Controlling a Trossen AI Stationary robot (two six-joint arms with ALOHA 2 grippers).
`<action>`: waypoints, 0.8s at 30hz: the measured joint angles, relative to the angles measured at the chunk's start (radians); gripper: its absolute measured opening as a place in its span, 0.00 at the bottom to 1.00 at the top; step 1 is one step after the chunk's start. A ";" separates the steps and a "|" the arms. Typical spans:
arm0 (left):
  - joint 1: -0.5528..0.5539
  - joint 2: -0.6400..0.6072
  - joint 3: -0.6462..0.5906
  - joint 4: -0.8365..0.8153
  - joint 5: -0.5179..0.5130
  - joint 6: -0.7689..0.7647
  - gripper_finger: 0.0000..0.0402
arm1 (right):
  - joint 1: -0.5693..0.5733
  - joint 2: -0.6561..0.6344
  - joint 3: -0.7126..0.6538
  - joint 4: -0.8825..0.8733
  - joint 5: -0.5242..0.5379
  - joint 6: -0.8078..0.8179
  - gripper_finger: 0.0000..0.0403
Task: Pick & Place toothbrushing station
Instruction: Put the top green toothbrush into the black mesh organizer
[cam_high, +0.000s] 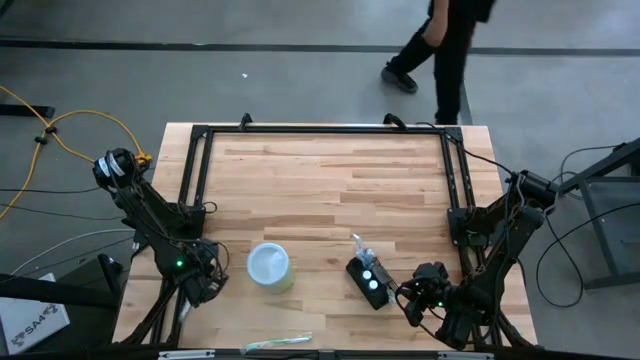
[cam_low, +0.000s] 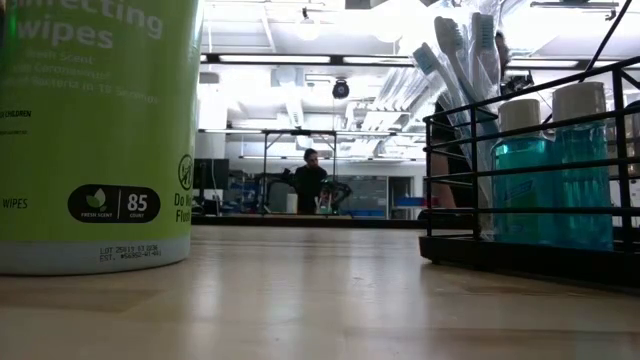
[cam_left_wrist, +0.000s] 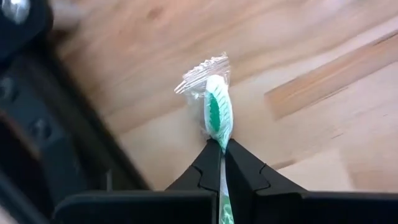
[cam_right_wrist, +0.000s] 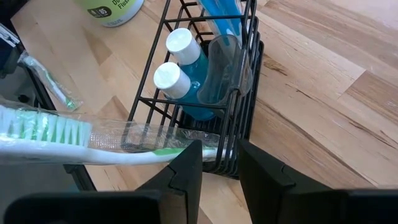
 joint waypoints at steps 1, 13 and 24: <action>0.000 0.000 0.000 0.000 -0.019 0.007 0.01 | 0.000 0.000 0.000 0.000 0.000 0.000 0.22; 0.090 -0.001 0.007 -0.060 -0.162 0.137 0.00 | 0.000 0.000 0.000 0.000 0.000 0.000 0.22; 0.245 -0.060 0.043 -0.109 -0.316 0.298 0.00 | 0.000 0.000 0.000 0.000 0.000 -0.007 0.22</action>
